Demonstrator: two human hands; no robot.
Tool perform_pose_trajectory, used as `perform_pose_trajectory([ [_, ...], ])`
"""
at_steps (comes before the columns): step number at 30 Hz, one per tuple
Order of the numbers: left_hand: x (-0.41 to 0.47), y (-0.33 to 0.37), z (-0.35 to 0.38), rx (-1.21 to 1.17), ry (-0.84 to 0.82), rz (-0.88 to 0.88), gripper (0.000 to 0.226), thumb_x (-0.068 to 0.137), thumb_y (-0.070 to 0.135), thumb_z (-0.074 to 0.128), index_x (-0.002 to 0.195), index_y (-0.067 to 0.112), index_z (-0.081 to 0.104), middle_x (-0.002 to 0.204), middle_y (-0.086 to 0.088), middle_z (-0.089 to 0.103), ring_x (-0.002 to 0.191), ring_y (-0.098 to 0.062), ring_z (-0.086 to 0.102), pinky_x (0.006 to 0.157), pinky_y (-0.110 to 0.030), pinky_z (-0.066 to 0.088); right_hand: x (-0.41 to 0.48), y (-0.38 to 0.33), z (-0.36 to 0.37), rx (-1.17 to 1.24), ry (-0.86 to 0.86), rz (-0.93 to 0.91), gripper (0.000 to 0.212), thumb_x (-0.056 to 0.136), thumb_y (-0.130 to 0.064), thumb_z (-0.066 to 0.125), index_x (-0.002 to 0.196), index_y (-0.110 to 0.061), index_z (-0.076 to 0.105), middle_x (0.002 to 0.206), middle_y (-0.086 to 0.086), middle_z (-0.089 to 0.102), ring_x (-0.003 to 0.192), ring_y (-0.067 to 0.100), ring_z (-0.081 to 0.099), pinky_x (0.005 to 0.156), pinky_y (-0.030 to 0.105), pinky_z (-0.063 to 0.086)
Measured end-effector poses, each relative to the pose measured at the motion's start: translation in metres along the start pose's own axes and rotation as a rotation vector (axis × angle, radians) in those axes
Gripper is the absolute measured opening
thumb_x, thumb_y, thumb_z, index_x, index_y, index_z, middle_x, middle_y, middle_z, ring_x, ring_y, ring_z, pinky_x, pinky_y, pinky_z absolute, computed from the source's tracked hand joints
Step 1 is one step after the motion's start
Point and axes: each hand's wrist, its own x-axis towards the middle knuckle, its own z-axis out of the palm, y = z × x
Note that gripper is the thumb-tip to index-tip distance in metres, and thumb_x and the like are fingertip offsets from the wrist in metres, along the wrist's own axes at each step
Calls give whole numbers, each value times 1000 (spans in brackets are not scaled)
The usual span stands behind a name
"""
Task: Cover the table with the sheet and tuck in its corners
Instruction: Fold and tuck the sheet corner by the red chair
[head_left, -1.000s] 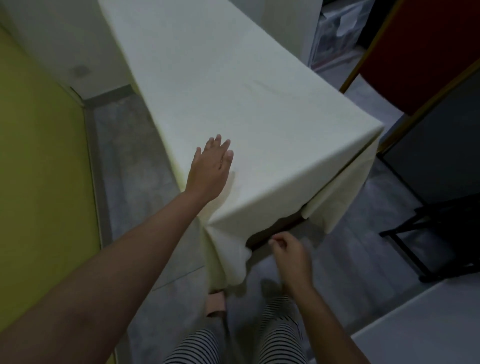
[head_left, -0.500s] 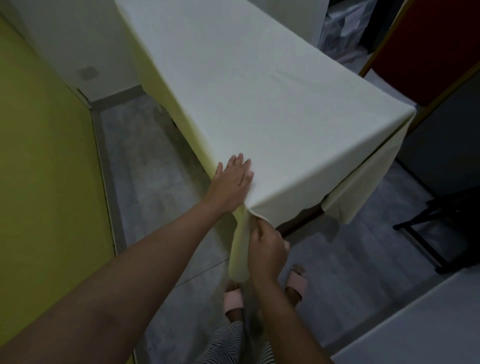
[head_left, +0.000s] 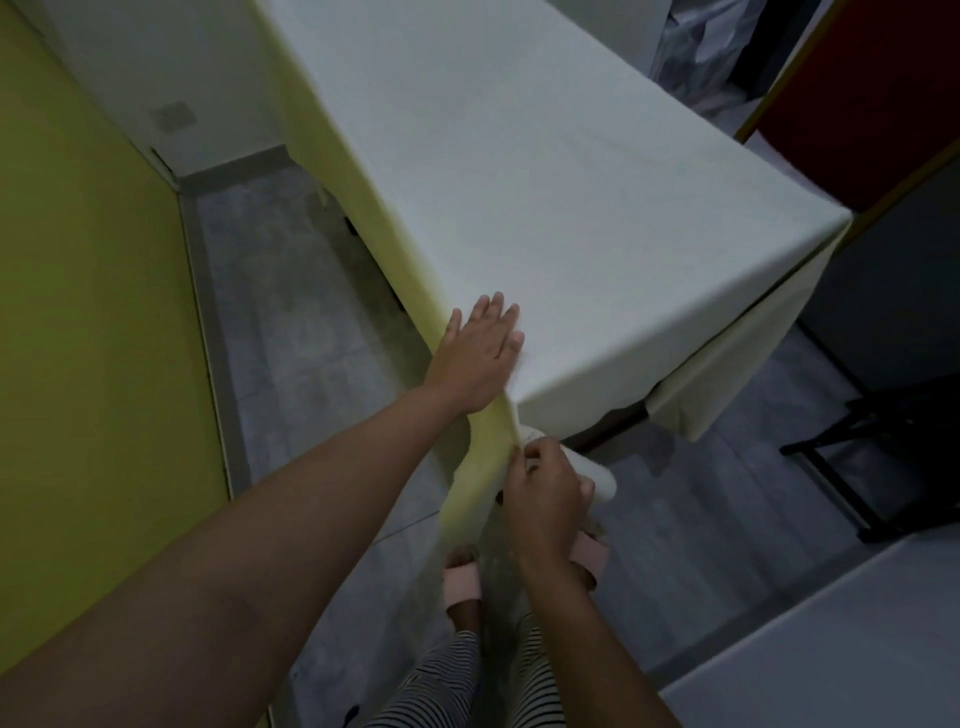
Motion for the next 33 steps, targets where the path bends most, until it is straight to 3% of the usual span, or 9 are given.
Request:
perform_pose_trajectory([
  [3,-1,1,-2,-8,-6,-2,52,104,37,14,152,18,11,161,-2,2,148,-13,-5,118,-37,-7,-6,-3,-12,-47,-152,-10,14,93,-24,54,84,-26,44,78,-7,57,79,22,56,73,36,44],
  [6,-1,3,-6,-13,-16,-10,52,104,37,14,152,18,14,161,-3,4,148,-14,-3,119,-38,-5,5,0,-21,-84,-267,-39,5,94,-22,53,98,-20,55,92,-1,64,88,23,60,75,35,46],
  [10,0,9,-10,-1,-8,-22,52,104,37,15,151,17,19,161,-5,8,149,-16,1,119,-40,-1,46,17,-40,-132,-321,-146,9,91,-19,55,88,-16,63,91,4,64,85,23,59,72,35,47],
  [16,4,24,-7,4,139,-60,50,104,37,17,147,17,31,160,-5,16,148,-19,6,119,-45,-2,65,18,-42,-181,-432,-278,13,89,-20,58,77,-17,52,81,1,59,77,24,56,66,38,47],
  [21,18,33,-11,-78,129,-34,50,104,40,17,147,20,33,160,-2,15,148,-15,5,119,-43,-3,50,14,-52,-93,-257,-532,11,88,-16,62,80,-16,54,89,-1,53,74,21,51,59,34,43],
  [23,27,37,-13,-86,58,-43,51,104,40,16,148,21,31,160,-1,14,148,-15,3,119,-43,-4,51,22,-54,-39,-190,-540,7,88,-15,62,83,-16,57,89,0,57,76,20,54,60,33,43],
  [27,36,40,-8,22,-10,-46,50,103,36,19,150,19,22,161,-4,8,149,-19,1,118,-49,-4,57,52,-35,-68,-250,-368,7,90,-15,59,92,-13,66,88,2,64,81,22,60,63,30,41],
  [33,36,33,8,120,36,-30,55,102,38,21,153,20,9,162,-3,-1,148,-16,-7,117,-45,-9,41,42,-35,7,-105,-582,17,91,-17,52,92,-10,67,85,5,67,76,19,61,63,30,49],
])
